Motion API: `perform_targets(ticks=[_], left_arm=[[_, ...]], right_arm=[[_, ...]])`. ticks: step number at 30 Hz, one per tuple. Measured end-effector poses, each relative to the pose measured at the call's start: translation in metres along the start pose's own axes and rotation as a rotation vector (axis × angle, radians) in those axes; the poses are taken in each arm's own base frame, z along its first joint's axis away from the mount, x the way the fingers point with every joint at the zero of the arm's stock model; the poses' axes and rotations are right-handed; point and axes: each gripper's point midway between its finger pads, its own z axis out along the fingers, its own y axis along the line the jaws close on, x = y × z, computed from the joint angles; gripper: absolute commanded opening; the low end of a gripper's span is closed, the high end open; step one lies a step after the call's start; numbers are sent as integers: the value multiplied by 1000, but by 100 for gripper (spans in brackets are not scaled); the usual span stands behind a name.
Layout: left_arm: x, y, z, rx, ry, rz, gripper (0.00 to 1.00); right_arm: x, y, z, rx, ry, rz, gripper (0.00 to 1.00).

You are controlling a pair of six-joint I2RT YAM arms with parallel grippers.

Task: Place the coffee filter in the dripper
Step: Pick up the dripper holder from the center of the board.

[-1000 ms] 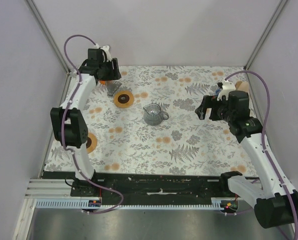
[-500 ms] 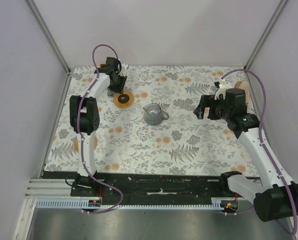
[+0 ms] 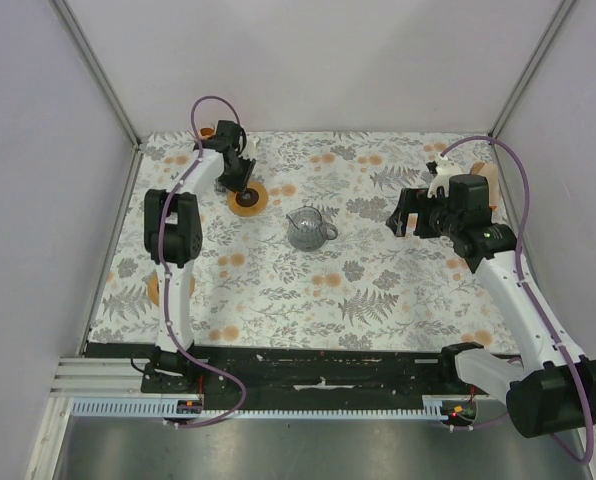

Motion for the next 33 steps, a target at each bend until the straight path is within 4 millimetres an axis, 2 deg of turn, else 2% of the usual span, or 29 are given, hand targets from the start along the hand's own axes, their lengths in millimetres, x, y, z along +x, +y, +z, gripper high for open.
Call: perform_targets(ticks=[6,8,10,12,15,22,27,30,33], left_arm=[[3,-13,8,12,16,22,37],[4,-12,11,-3,20,29,35],[3,-11,13,-14,23,32,26],[2,-8,14,-26,22,35,3],[1,-6,14,-33,18,42,2],[1,-10,12,14,-2,26,2],[3,-24,-11,135,-28,-16,2],[-7,-34,-38,193,-75,-19,2],[-18,-50,-76,263,-139,-2,2]], right_arm=[[0,0,0,0,0,-1,98],[0,0,0,0,0,0,98],[0,0,0,0,1,0,98],[0,0,0,0,2,0,98],[-1,2,-2,-9,5,1,98],[-14,23,-15,-96,-32,-29,98],[-34,51,-31,-189,-84,-74,98],[-49,77,-39,-270,-112,-96,98],[-61,115,-38,-419,-142,-106,98]])
